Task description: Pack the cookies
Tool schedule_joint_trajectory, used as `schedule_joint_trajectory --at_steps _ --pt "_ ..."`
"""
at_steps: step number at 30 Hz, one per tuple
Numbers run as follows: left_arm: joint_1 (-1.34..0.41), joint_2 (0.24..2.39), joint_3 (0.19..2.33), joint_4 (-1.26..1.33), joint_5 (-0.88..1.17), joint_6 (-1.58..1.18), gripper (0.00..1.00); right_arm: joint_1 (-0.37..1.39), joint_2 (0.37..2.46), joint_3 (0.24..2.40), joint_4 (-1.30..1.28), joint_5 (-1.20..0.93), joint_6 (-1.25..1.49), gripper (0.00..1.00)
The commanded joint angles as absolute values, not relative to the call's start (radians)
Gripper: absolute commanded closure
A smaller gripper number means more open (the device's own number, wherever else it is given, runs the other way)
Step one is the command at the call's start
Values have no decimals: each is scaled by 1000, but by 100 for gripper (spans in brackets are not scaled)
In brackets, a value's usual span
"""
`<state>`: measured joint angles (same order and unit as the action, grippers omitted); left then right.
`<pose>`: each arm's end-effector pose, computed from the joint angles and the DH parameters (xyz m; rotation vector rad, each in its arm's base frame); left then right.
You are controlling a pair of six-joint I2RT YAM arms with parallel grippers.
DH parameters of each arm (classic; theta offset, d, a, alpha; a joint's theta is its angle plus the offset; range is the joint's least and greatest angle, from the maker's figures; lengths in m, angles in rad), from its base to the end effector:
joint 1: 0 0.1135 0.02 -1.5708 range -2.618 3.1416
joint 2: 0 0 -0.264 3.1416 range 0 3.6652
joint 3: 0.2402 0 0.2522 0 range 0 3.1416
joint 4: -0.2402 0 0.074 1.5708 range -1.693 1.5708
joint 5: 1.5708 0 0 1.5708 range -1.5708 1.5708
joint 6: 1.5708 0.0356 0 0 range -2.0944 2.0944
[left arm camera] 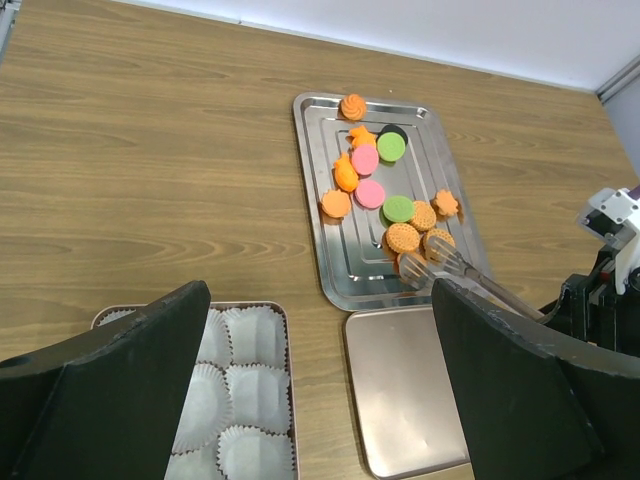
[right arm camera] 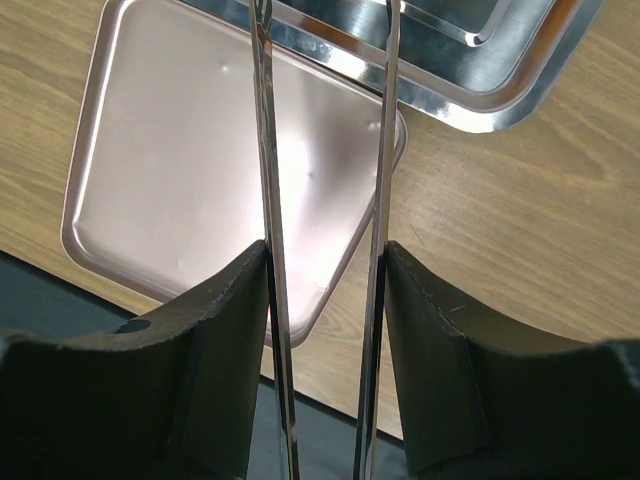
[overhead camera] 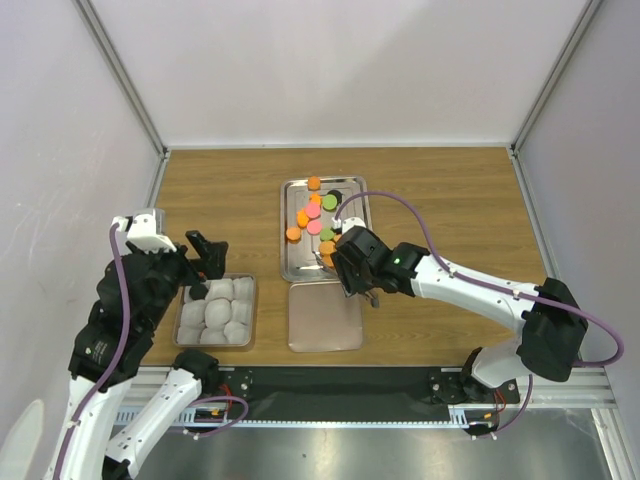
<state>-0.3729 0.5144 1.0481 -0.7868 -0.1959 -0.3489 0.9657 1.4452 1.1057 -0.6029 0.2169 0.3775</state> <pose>0.0733 -0.0212 0.3924 -0.1170 1.8278 -0.3314 0.1780 0.2439 0.2624 -0.6410 2.4222 0.2929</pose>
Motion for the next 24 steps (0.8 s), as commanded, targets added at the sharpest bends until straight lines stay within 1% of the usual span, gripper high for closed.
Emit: schedule_joint_trajectory --at_steps 1,19,21,22,24 --pt "-377 508 1043 -758 -178 -348 0 965 1436 1111 -577 239 396 49" --pt "-377 506 1035 -764 -186 -336 0 919 1500 1068 -511 189 397 50" --pt "-377 503 1037 -764 -190 -334 0 919 1499 1066 -503 180 397 56" --pt "-377 503 1037 -765 -189 -334 0 916 1499 1066 -503 178 397 61" --pt "-377 503 1037 -767 -192 -333 0 916 1497 1071 -508 172 394 66"
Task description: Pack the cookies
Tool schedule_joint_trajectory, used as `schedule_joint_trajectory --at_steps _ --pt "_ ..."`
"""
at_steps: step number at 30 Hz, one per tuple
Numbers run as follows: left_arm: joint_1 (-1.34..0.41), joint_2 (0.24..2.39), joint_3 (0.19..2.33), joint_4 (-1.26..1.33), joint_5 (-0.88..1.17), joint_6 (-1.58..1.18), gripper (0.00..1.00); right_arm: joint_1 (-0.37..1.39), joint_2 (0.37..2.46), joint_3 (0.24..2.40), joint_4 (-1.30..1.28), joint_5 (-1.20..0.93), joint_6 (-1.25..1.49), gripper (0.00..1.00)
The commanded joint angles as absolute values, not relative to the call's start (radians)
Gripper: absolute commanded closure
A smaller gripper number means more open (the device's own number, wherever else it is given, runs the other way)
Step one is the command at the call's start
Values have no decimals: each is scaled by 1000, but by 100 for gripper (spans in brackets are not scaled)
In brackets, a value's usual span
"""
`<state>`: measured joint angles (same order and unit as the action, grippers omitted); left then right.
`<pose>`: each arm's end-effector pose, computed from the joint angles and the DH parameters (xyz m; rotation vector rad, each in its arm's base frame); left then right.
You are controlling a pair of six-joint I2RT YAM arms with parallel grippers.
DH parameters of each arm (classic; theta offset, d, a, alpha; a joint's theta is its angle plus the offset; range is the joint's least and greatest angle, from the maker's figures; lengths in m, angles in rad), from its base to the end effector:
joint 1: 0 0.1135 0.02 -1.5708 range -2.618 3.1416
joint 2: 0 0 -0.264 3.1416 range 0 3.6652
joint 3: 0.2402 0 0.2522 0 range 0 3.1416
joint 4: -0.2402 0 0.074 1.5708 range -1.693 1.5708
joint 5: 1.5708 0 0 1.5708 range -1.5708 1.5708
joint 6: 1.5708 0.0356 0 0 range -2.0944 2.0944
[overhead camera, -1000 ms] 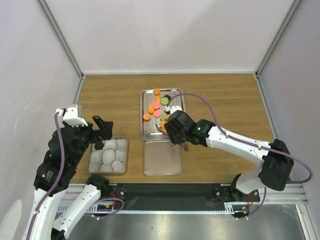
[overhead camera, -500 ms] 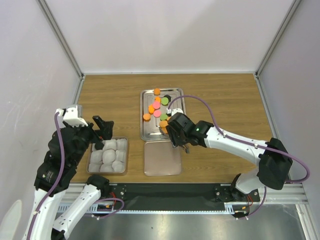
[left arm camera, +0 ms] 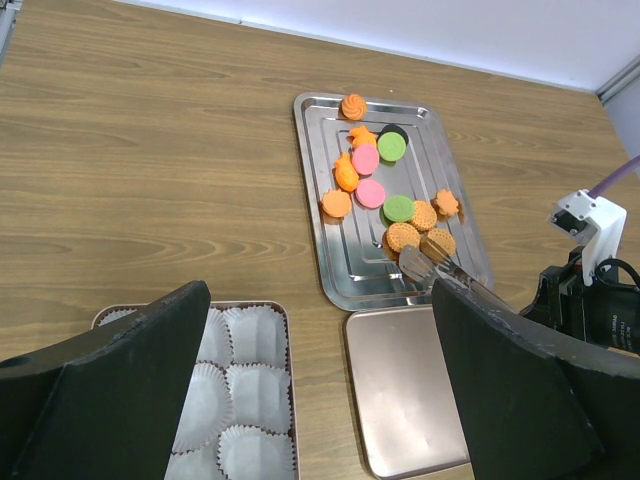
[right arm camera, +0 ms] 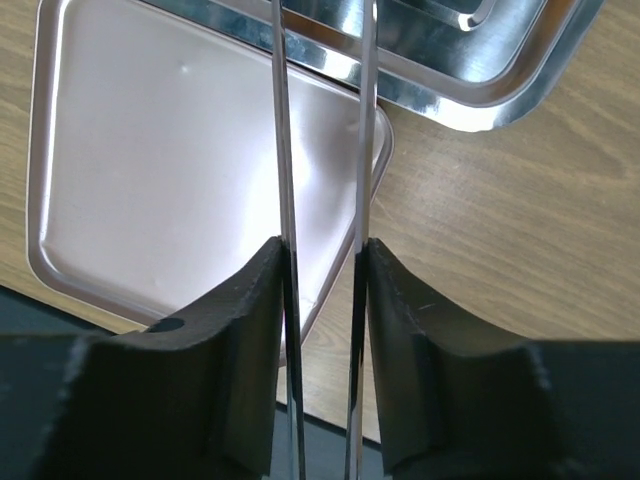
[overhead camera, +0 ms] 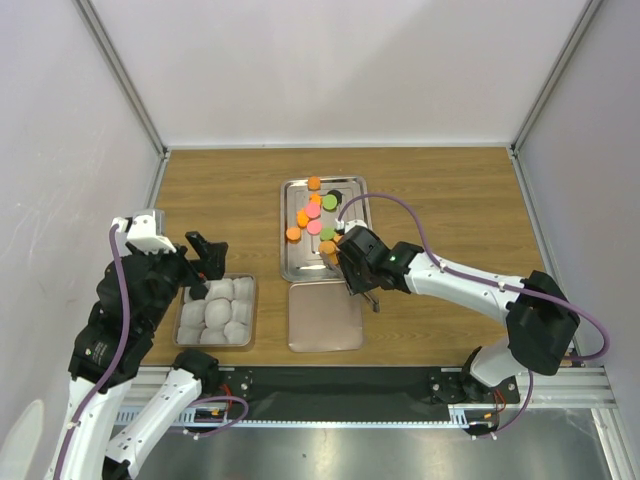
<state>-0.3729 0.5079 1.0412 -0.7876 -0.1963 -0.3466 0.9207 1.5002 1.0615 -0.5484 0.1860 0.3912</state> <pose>0.0725 -0.0209 0.3907 -0.1151 1.8289 -0.3290 0.1921 0.2417 0.2362 -0.5995 2.4848 0.2793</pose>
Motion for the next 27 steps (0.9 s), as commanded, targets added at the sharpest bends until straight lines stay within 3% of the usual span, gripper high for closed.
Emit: schedule_joint_trajectory --at_steps 1,5,14,27 --pt "-377 505 1038 -767 -193 -333 0 916 1496 1074 -511 173 394 67" --pt "-377 506 1042 -769 -196 -333 0 919 1465 1095 -543 169 391 74" --pt "-377 508 1043 -773 -198 -331 0 940 1370 1138 -568 107 391 74" --pt "-377 492 1074 -810 -210 -339 0 1080 1574 1444 -528 89 347 74"
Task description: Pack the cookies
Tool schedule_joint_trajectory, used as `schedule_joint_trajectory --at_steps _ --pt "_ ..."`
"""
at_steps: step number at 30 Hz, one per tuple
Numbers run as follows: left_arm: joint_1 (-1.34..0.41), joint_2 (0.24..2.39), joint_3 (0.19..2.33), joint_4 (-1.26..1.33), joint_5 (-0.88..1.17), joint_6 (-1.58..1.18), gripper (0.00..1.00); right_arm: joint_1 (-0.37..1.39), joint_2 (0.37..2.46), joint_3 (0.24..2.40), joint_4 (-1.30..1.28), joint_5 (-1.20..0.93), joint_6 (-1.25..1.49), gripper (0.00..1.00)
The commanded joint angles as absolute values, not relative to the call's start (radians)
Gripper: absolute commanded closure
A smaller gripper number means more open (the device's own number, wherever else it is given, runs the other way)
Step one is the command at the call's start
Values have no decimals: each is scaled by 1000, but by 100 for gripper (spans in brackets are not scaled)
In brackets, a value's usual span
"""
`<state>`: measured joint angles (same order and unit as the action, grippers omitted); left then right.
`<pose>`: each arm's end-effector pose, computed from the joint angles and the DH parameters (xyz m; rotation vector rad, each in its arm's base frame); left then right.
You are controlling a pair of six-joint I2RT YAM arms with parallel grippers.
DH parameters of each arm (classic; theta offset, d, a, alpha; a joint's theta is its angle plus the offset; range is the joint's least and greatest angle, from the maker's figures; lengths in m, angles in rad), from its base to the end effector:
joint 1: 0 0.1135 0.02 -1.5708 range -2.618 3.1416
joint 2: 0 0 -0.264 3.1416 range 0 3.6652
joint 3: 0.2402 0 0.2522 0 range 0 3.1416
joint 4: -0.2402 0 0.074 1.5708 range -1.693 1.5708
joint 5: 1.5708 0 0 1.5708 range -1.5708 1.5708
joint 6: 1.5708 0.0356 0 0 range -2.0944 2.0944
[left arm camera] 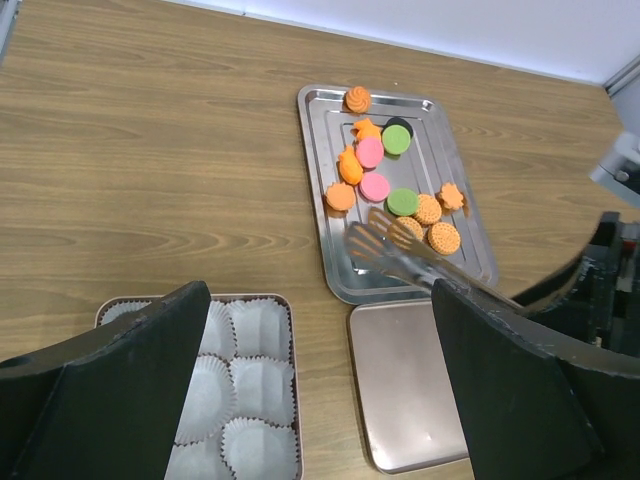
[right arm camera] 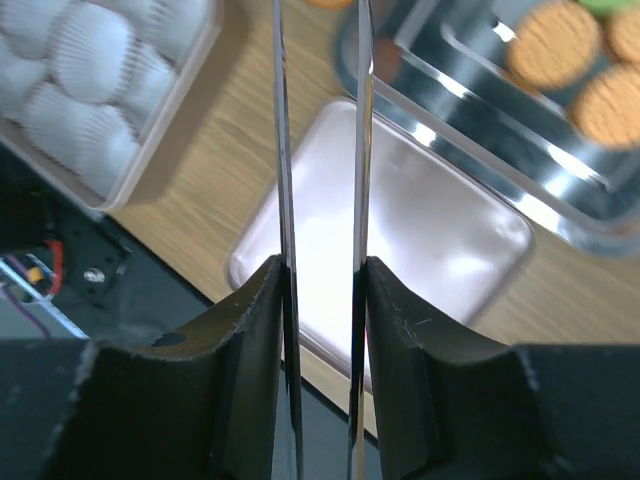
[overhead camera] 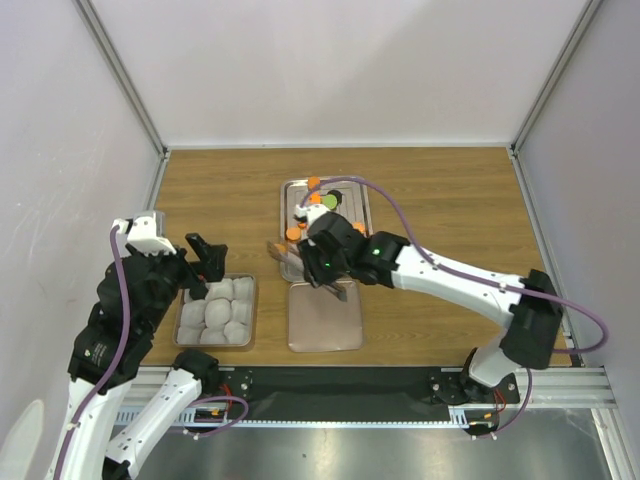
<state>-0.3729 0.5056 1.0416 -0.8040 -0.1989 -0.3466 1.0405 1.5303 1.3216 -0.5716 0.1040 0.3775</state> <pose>0.0715 -0.0204 0.3892 -0.1158 1.8418 -0.3220 0.1747 0.2907 0.3083 -0.7375 2.3042 0.5615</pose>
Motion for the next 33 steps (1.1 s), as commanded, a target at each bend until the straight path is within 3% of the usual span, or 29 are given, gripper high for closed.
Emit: schedule_joint_trajectory --at_steps 1,14,24,33 --pt "-377 491 1077 -814 -213 -339 0 1094 1622 1469 -526 86 342 74" --pt "-377 477 1131 -850 -247 -336 0 1232 1979 1824 -538 43 301 75" --pt "-377 469 1143 -870 -253 -334 0 1250 2071 1870 -549 86 305 74" --pt "-377 471 1141 -870 -253 -334 0 1259 2072 1870 -569 140 301 67"
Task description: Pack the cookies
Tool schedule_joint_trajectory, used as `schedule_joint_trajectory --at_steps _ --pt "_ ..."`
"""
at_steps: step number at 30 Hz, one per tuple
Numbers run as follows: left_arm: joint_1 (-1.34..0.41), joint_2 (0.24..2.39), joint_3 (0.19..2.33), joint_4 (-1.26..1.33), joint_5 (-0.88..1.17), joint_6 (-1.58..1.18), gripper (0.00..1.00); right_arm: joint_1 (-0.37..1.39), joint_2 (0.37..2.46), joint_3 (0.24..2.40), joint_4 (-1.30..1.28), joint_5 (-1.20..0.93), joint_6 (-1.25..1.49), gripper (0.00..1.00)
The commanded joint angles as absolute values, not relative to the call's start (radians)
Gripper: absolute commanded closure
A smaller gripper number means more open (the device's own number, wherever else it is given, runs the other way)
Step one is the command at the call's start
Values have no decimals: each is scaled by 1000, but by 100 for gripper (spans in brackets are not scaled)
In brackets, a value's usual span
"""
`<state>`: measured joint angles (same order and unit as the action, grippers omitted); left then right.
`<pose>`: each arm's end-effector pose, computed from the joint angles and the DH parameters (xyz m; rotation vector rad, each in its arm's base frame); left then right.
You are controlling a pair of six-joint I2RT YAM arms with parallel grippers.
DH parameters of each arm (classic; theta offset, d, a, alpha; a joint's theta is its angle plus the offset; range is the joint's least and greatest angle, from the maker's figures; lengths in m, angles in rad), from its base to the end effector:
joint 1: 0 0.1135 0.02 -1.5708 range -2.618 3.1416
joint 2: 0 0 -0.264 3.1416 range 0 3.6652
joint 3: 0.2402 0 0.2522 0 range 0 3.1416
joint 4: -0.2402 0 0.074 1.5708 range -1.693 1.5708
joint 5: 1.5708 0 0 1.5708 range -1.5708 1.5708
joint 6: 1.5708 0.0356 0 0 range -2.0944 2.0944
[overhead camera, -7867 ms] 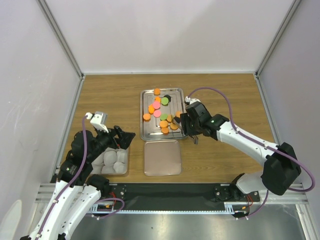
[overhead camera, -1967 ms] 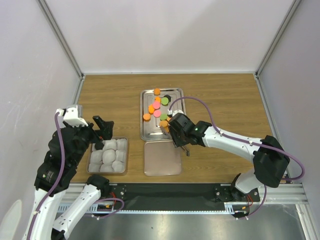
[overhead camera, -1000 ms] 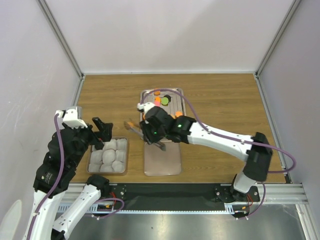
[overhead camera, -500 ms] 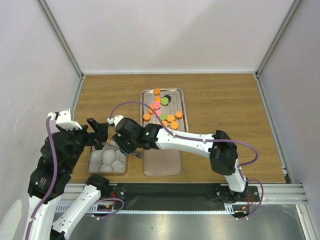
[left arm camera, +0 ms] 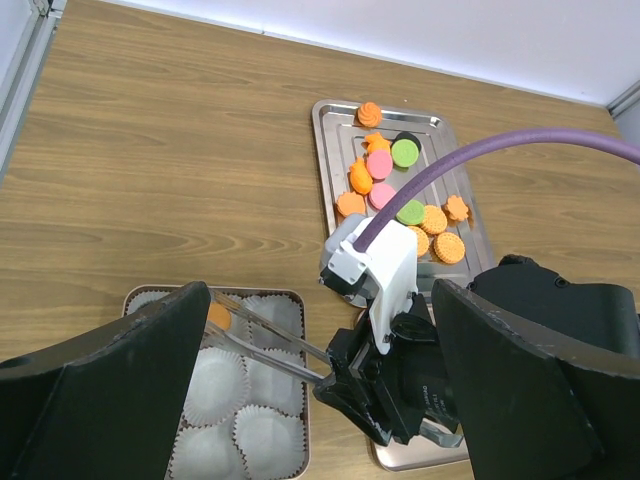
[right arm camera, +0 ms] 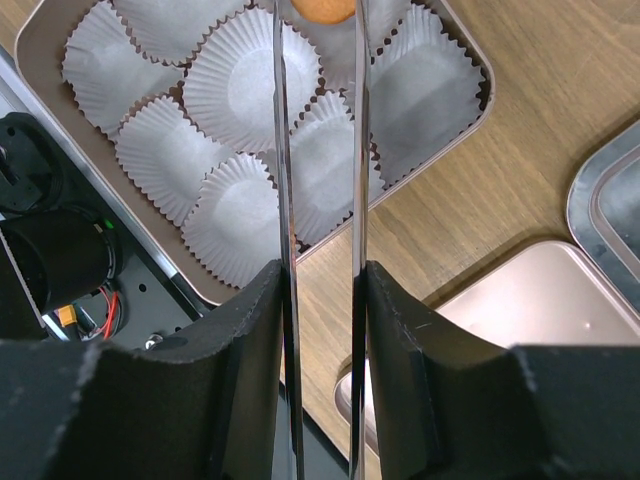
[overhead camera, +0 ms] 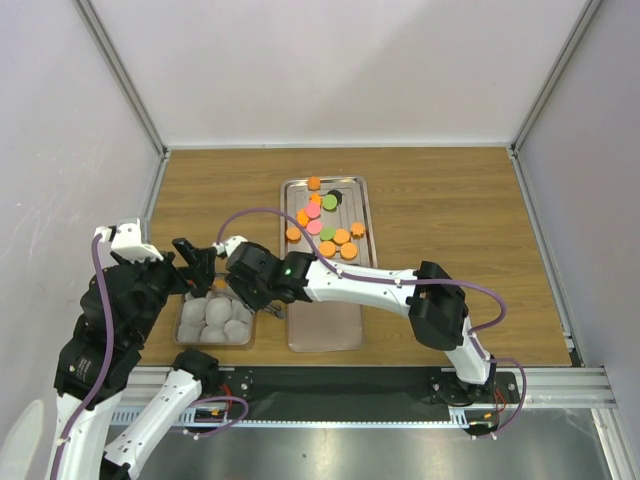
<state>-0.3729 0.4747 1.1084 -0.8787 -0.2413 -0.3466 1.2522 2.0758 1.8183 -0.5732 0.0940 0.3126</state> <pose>0.0519 -0.0112 0.4012 -0.1475 1.8122 -0.2921 0.1516 0.4488 0.2594 -1.0859 2.2391 0.5974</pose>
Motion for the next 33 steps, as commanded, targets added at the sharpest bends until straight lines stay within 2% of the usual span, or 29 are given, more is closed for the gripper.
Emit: schedule_joint_trajectory --at_steps 1,33 --pt "-377 471 1140 -870 -250 -334 0 1258 2071 1870 -568 144 301 66" --pt "-377 471 1141 -870 -249 -333 0 1269 2037 1871 -568 190 288 50"
